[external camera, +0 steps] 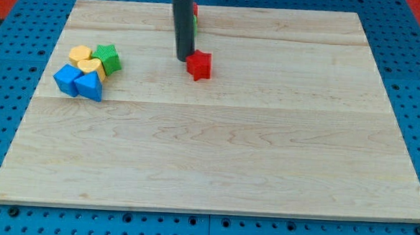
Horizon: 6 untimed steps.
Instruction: Push the red star towards the group of blocks
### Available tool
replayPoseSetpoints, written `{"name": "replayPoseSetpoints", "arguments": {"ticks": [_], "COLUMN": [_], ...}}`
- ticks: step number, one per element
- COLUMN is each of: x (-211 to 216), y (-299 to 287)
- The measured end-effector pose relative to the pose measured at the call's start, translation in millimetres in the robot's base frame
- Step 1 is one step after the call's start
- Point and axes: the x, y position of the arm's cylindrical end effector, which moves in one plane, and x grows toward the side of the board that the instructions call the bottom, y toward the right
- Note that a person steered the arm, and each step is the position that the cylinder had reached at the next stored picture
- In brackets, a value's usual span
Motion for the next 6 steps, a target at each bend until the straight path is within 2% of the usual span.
{"name": "replayPoseSetpoints", "arguments": {"ticks": [2, 3, 4, 6], "x": [-9, 0, 16, 23], "y": [54, 106, 116, 54]}}
